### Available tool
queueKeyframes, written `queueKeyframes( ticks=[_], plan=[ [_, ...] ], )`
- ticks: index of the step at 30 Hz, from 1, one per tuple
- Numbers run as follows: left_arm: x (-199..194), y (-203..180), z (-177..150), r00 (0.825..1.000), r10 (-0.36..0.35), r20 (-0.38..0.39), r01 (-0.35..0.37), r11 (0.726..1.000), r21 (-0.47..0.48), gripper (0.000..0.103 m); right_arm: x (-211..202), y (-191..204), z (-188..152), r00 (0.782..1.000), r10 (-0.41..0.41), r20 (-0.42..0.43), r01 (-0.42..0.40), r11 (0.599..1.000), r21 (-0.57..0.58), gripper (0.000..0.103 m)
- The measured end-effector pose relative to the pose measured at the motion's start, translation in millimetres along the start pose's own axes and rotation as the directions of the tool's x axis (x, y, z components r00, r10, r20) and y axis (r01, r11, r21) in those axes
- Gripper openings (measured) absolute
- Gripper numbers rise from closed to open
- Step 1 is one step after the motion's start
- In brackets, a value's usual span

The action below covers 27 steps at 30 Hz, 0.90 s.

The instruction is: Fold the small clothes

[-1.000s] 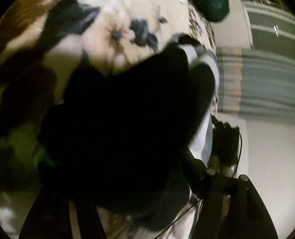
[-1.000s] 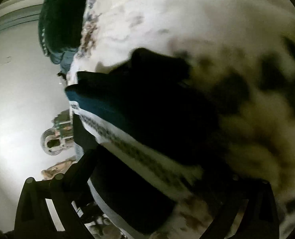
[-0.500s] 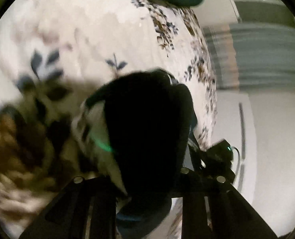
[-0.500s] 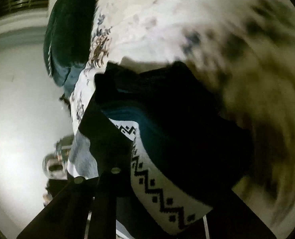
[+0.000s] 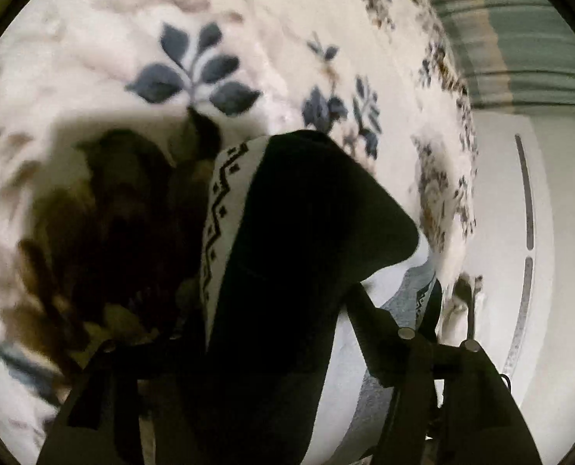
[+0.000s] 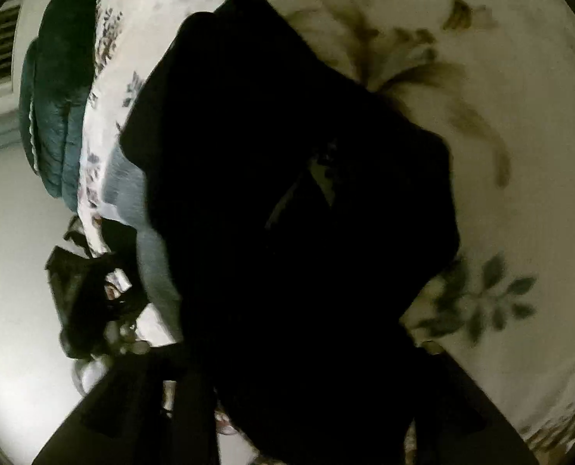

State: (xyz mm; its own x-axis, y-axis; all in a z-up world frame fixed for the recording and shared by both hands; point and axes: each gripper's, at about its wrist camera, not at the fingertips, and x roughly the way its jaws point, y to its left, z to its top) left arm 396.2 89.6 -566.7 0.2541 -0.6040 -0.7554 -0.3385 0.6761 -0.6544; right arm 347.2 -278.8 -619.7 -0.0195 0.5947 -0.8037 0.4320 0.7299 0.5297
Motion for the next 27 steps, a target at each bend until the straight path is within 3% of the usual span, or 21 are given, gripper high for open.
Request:
queueKeyframes(
  ticks=[2, 5, 8, 10, 14, 16, 17, 20, 23, 24, 25, 27],
  plan=[
    [-11, -5, -5, 0.999, 0.011, 0.043, -0.011, 1.000, -0.010, 0.058, -21, -7, 0, 0.999, -0.045, 0.021, 0.046, 0.999, -0.026, 0.055],
    [-25, -13, -16, 0.993, 0.074, 0.091, -0.075, 0.997, 0.010, 0.060, -56, -11, 4, 0.993, -0.095, 0.066, 0.098, 0.994, -0.049, 0.066],
    [-41, -30, -29, 0.978, 0.153, 0.145, -0.164, 0.984, 0.066, 0.062, -83, 2, 19, 0.989, -0.093, 0.118, 0.105, 0.989, -0.104, 0.076],
    [-44, -32, -34, 0.972, 0.170, 0.162, -0.186, 0.979, 0.088, 0.063, -88, 18, 40, 0.987, -0.076, 0.140, 0.095, 0.987, -0.129, 0.078],
    [-42, -29, -32, 0.963, 0.206, 0.172, -0.223, 0.971, 0.084, 0.063, -61, 53, 91, 0.991, -0.067, 0.113, 0.092, 0.969, -0.230, 0.080],
    [-43, -24, -23, 0.965, 0.186, 0.185, -0.199, 0.978, 0.057, 0.063, -33, 59, 112, 0.999, -0.044, 0.021, 0.047, 0.969, -0.241, 0.080],
    [-44, -22, -21, 0.965, 0.184, 0.189, -0.197, 0.979, 0.051, 0.063, -27, 59, 116, 0.999, -0.049, -0.003, 0.047, 0.970, -0.238, 0.076],
    [-31, -17, 7, 0.971, 0.155, 0.179, -0.162, 0.987, 0.020, 0.063, -24, 76, 122, 0.992, -0.112, 0.053, 0.123, 0.940, -0.317, 0.007],
    [-23, -8, 27, 0.978, 0.084, 0.189, -0.082, 0.996, -0.022, 0.055, -47, 81, 117, 0.991, -0.074, 0.113, 0.107, 0.940, -0.324, 0.007],
    [-24, -9, 30, 0.977, 0.069, 0.202, -0.066, 0.998, -0.023, 0.030, -55, 84, 116, 0.989, -0.062, 0.131, 0.102, 0.939, -0.329, 0.007],
    [-24, -9, 33, 0.978, 0.057, 0.201, -0.053, 0.998, -0.024, 0.017, -64, 86, 116, 0.987, -0.052, 0.149, 0.100, 0.937, -0.334, 0.006],
    [-28, -11, 34, 0.977, 0.034, 0.208, -0.029, 0.999, -0.027, 0.017, -80, 93, 118, 0.984, -0.023, 0.177, 0.085, 0.933, -0.350, 0.006]
  ],
)
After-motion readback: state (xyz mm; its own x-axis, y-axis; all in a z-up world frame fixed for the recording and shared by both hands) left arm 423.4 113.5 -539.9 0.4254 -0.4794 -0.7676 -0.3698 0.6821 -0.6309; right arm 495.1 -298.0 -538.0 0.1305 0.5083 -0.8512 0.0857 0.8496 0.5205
